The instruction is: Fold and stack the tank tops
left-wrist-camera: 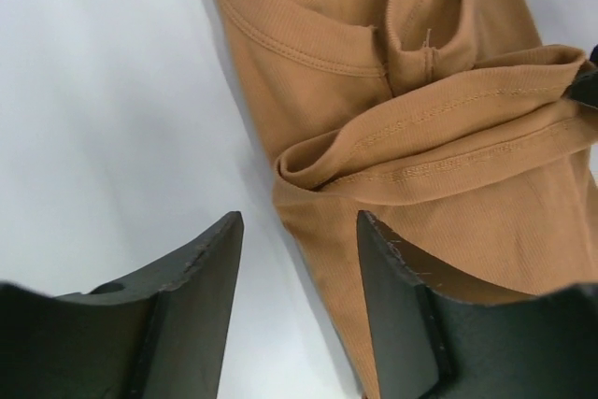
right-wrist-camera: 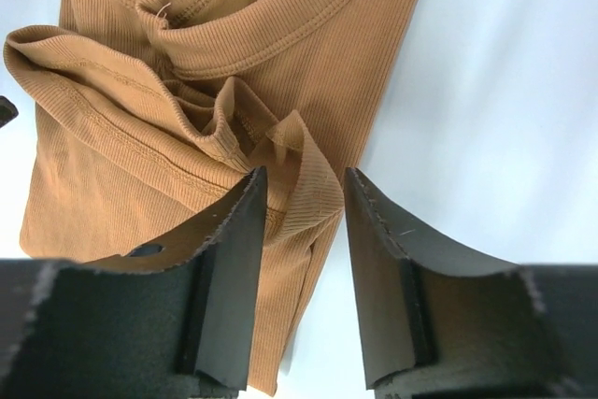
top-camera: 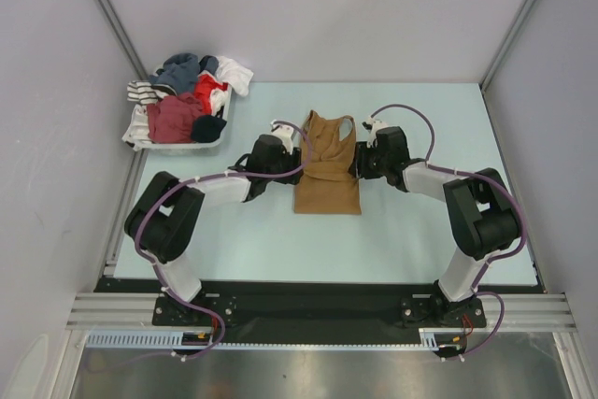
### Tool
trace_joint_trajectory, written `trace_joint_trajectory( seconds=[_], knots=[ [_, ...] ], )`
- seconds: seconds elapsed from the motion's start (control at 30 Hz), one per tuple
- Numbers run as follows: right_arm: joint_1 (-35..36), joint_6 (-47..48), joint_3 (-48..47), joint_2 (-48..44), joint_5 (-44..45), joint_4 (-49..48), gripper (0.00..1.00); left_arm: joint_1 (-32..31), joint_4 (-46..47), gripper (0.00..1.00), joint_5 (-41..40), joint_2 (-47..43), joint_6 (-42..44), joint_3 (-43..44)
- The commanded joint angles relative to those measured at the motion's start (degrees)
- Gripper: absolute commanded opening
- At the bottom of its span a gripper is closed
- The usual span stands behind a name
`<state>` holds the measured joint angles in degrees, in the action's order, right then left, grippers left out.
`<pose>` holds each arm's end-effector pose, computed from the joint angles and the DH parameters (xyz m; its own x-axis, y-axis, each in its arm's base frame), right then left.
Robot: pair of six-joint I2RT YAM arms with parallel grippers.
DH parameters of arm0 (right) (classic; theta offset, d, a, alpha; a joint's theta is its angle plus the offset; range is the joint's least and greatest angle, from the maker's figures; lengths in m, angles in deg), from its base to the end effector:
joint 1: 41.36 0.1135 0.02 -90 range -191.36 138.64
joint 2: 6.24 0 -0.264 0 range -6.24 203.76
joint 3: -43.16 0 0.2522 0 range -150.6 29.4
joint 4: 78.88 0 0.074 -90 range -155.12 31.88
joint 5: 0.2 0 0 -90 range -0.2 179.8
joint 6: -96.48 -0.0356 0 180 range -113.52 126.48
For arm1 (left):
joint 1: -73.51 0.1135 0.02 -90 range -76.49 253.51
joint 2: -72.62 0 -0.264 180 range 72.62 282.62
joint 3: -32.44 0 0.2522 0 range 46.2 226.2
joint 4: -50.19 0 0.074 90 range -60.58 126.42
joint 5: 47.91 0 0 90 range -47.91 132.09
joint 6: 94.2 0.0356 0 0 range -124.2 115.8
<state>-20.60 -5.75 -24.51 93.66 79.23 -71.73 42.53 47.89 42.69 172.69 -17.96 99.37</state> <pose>0.3371 0.1348 0.1699 -0.6817 -0.0357 -0.7308 -0.3444 0.8969 0.2775 0.3141 -0.1890 0.1720 -0.6070 0.0870 -0.7899 0.3888 0.8994 -0.1997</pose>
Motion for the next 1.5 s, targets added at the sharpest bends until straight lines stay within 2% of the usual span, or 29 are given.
trace_joint_trajectory(
  seconds=[0.0,0.13,0.23,0.43,0.63,0.67,0.73,0.77,0.8,1.17,1.47],
  knots=[
    [-0.19,-0.87,-1.02,-0.58,-0.68,-1.04,0.43,0.48,2.33,0.56,3.00,-0.76,-1.27,1.15],
    [-0.62,-1.48,-1.28,-0.23,0.11,-0.68,0.36,0.40,0.14,0.50,2.13,2.23,-1.62,4.13],
    [-1.07,-1.83,-1.90,0.38,-0.24,-0.07,0.24,0.48,-0.92,0.48,1.51,3.81,-1.71,5.80],
    [-1.07,-1.92,-2.60,1.26,-0.95,0.20,0.27,0.48,-2.50,0.46,1.16,6.62,-1.71,8.18],
    [-1.06,-2.18,-3.48,2.14,-1.21,0.90,0.27,0.40,-2.76,0.27,1.16,6.72,-1.89,8.36],
    [-0.98,-2.19,-3.48,2.23,-1.21,0.90,0.24,0.40,-2.85,0.19,1.16,6.54,-1.80,8.36],
    [-0.98,-2.10,-3.83,2.49,-1.38,0.90,0.17,0.40,-3.11,0.10,0.98,6.36,-1.71,8.53],
    [-0.98,-2.01,-4.01,2.58,-1.30,1.16,0.02,0.48,-3.38,0.03,0.72,6.10,-1.71,8.62],
    [-0.89,-2.01,-4.36,2.58,-1.12,1.95,0.00,0.40,-3.55,0.00,0.89,5.93,-1.71,8.71],
    [-0.19,-1.92,-5.41,-1.19,-0.16,3.62,0.00,0.40,-5.57,0.00,0.19,1.88,-0.74,9.59],
    [0.60,-1.57,-9.72,-2.25,1.51,6.35,0.00,-0.04,-9.09,0.00,-0.51,0.83,0.93,13.63]
  ],
)
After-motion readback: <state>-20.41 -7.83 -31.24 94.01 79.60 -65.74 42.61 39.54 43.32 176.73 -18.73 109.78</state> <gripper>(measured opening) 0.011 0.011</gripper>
